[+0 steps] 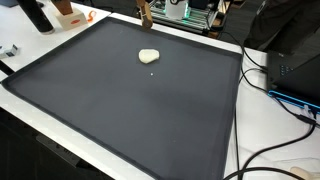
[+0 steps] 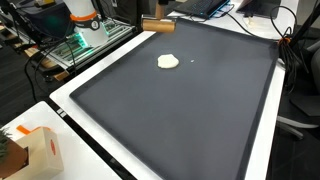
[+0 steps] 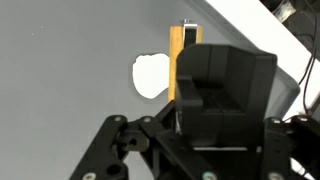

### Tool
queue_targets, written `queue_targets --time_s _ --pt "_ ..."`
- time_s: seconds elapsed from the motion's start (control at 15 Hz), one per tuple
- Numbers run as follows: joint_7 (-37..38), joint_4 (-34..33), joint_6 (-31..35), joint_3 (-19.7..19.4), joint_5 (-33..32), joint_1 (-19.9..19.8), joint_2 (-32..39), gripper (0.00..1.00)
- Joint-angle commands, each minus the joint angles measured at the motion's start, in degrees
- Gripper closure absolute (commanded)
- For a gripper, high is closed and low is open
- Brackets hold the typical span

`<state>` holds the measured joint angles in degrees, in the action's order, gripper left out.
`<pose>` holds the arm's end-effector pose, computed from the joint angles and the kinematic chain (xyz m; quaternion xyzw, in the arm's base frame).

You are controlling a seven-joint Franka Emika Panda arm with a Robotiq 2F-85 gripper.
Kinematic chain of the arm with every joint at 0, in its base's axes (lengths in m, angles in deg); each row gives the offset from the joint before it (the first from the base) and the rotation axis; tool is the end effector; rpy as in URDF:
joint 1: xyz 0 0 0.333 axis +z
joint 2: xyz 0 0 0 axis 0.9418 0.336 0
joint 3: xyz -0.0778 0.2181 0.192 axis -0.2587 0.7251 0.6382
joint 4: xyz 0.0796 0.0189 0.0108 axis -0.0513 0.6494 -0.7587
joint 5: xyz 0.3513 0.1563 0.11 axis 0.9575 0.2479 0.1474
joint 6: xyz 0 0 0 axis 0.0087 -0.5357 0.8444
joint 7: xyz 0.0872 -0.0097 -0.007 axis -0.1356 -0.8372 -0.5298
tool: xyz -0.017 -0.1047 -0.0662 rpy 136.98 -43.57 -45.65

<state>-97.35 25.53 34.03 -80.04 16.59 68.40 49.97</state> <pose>0.5275 -0.0012 0.4110 -0.9481 -0.2852 0.0932 0.1049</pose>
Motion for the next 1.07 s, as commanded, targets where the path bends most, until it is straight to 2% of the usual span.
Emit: queue_targets --time_s 0.0,0.07,0.2,0.27,0.4,0.6,0.87,1.0 --pt "2.96 -0.26 -0.05 -0.54 -0.01 0.46 -0.45 0.81" --pt "3.63 -0.33 -0.04 -0.56 -0.05 0.5 -0.76 0.56" --pt "3.51 -0.29 -0.04 -0.52 -0.05 0.54 -0.53 0.56" --pt "3.49 -0.29 -0.04 -0.51 -0.05 0.53 -0.31 0.81" --pt "12.67 -0.21 2.28 -0.09 -1.99 0.85 1.29 0.81" --pt "23.37 1.68 9.29 0.73 -4.44 1.9 2.22 0.81" --pt "38.31 3.22 15.96 1.45 -12.57 3.71 4.62 0.81" --pt "46.27 3.78 17.05 1.55 -17.4 4.81 5.61 0.81"
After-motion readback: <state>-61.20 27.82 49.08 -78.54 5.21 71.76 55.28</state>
